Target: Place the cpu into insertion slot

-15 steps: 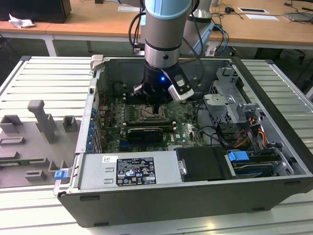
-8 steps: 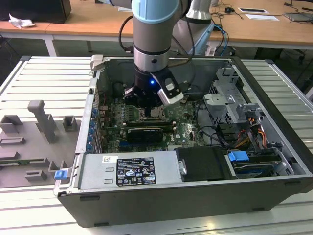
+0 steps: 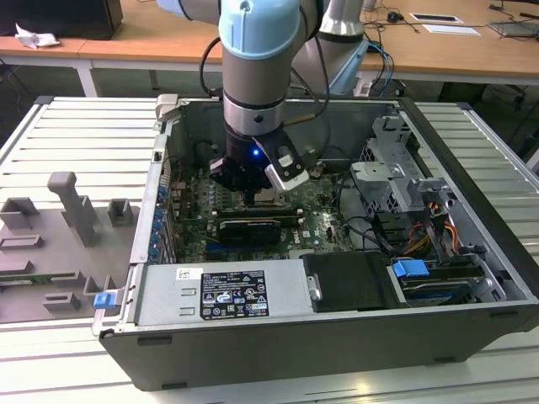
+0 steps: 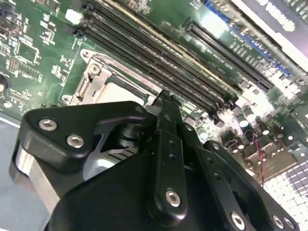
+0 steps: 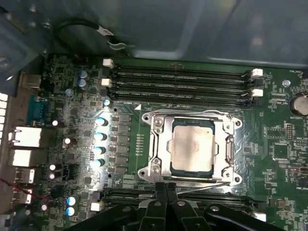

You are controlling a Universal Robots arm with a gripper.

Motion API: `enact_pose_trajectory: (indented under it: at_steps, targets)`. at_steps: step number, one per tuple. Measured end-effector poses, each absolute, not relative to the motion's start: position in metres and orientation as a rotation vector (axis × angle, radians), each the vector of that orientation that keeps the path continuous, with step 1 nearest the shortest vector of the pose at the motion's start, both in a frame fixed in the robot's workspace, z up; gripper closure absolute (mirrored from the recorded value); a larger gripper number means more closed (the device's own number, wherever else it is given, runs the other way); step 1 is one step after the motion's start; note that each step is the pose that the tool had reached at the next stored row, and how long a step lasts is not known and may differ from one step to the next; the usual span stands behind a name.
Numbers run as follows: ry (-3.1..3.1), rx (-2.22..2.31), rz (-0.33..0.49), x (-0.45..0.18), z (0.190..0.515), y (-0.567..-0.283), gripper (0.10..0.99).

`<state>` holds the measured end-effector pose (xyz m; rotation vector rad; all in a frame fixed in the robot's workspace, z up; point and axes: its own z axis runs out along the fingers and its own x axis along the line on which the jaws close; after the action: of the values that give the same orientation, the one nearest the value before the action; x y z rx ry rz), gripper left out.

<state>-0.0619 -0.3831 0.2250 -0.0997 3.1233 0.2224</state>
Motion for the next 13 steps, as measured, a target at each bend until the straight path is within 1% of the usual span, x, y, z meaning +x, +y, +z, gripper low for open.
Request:
enact_pose_trajectory:
  at_steps: [3,8,13]
  targets:
    - [3.119,-0.099,0.256,-0.066,0.224,-0.39,0.98]
    - [3.118,-0.101,0.266,-0.069,0.216,-0.39,0.98]
    - [3.113,-0.101,0.307,-0.073,0.213,-0.391,0.98]
